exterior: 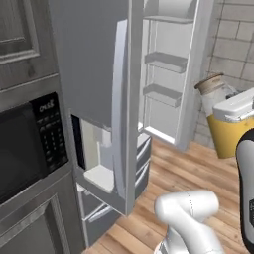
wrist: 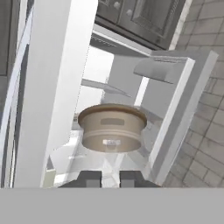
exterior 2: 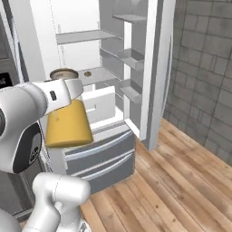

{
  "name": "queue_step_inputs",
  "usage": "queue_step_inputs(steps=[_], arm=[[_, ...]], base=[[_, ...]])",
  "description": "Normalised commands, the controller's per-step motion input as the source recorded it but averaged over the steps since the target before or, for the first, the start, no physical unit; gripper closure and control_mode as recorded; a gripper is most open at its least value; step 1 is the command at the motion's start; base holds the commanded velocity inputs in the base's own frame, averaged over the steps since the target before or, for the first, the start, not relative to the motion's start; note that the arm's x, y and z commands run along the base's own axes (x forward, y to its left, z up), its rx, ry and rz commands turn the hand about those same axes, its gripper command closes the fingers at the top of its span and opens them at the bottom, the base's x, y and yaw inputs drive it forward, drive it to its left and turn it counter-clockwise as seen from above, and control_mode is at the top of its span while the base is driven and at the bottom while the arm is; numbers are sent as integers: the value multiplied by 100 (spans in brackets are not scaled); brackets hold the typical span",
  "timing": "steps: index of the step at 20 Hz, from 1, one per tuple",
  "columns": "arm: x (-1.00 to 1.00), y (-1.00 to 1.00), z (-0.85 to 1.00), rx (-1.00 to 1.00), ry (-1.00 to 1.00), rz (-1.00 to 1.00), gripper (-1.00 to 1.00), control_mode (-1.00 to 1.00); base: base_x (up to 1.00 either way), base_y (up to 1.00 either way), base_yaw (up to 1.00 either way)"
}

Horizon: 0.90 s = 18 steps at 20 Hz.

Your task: Move the sushi and scallops from the top shelf to the second highest shelf to make space. Then, place the pitcher from the counter on the cleared top shelf.

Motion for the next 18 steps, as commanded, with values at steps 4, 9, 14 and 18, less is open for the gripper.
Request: queue_step_inputs(steps=[4, 9, 14, 18], arm=[[0, 0, 0, 0, 0, 0, 100, 100], [0, 0, 0, 0, 0, 0, 100, 100], [0, 0, 0, 0, 0, 0, 100, 100], [0, 0, 0, 0, 0, 0, 100, 100]], base=[[43, -52, 53], [48, -34, 49], [48, -28, 44], [45, -34, 36]])
